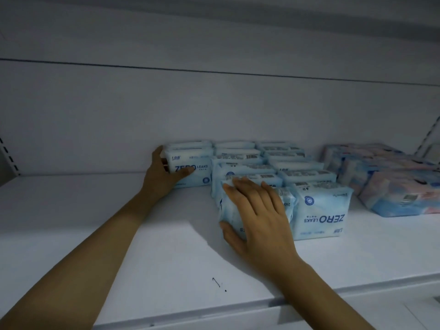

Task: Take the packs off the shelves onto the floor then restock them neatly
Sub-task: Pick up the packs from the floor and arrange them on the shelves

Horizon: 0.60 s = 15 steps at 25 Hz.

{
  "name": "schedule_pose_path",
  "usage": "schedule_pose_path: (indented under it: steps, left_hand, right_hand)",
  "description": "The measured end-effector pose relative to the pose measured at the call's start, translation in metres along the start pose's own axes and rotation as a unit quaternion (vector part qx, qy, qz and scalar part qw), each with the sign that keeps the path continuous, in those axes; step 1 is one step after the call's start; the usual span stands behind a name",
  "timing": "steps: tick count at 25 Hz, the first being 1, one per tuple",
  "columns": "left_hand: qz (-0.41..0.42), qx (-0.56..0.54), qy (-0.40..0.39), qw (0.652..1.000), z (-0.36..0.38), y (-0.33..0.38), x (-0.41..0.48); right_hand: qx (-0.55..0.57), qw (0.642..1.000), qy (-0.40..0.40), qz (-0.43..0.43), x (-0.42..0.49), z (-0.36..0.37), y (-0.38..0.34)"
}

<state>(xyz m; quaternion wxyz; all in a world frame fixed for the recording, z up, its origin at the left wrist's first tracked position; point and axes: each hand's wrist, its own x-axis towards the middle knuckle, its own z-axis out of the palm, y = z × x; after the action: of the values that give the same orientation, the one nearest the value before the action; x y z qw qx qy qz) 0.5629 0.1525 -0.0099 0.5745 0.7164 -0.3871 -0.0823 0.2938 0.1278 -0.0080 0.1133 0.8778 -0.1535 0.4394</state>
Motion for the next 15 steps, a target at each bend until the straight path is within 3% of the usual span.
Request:
schedule_pose_path:
  steps: [3, 6, 10, 15]
  left_hand:
    - [-0.028, 0.035, -0.006, 0.999, 0.006, -0.002, -0.002]
    - [-0.002, 0.065, -0.057, 0.996, 0.012, -0.007, 0.001]
    - [-0.003, 0.083, -0.065, 0.994, 0.014, -0.036, 0.022]
    - [-0.086, 0.043, -0.020, 0.995, 0.004, 0.030, -0.023]
  right_hand:
    - [0.004, 1.000, 0.002, 0.002, -0.001, 0.000, 0.000]
    - [0.000, 1.000, 0.002, 0.003, -0.002, 0.001, 0.000]
    - [-0.009, 1.000, 0.002, -0.002, -0.001, 0.002, -0.001]
    - [-0.008, 1.000, -0.009, 0.003, -0.002, 0.002, 0.000]
